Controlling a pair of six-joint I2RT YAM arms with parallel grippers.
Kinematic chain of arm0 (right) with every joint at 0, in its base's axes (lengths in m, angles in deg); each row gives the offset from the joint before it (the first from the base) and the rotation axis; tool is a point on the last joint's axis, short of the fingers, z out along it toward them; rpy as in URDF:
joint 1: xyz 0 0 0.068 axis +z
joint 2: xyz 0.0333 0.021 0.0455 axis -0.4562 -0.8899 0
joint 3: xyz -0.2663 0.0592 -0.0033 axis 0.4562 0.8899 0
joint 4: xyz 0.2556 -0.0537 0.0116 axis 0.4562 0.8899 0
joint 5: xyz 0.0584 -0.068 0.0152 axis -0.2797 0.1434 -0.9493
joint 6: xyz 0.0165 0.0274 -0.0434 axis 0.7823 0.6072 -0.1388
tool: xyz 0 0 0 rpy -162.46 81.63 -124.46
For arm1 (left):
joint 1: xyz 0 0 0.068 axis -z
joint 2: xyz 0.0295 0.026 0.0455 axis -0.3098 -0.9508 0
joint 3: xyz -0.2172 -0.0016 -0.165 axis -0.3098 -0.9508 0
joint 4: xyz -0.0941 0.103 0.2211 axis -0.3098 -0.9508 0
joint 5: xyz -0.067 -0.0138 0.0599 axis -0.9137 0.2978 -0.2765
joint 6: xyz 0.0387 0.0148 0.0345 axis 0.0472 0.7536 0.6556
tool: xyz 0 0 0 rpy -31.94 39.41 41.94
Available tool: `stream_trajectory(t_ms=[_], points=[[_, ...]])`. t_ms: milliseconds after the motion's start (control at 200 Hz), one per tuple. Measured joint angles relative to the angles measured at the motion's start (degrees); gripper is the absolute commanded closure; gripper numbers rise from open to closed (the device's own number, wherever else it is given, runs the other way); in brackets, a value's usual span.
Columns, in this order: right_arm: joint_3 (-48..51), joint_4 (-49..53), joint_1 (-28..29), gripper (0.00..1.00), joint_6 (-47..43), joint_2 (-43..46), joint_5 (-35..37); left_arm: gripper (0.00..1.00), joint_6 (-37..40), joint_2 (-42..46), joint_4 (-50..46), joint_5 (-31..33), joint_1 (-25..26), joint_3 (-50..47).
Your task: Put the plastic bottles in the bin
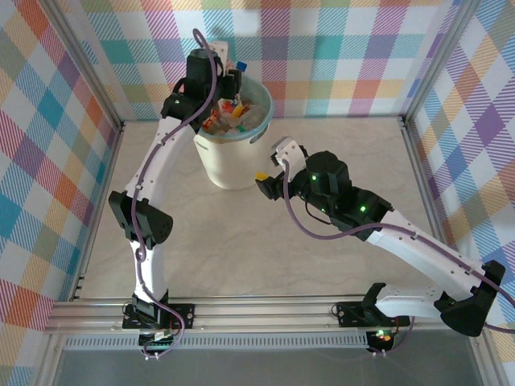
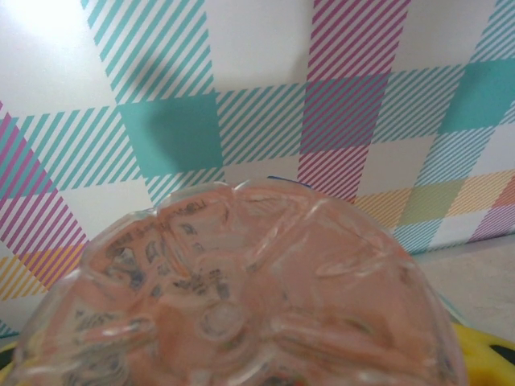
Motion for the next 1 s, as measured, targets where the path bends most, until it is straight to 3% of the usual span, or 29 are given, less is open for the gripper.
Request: stream_trajectory(t_ms=[480,780,1000], points=[[0.02,1.14,-0.15,0.22,0.07,-1.27,-1.36,0.42,0.76,-4.07,2.91,-1.75,0.2,-0.04],[0.02,1.46,-0.31,0.21,0.07,-1.27,-1.53,0.12,-2.89,-4.72,-3.34,-2.14,0.17,-0.13],[0.02,1.46,-0.31,0.21,0.07,-1.27,-1.57,0.11,-6.51,-0.74,-3.28,-1.95,0.17,-0.13]])
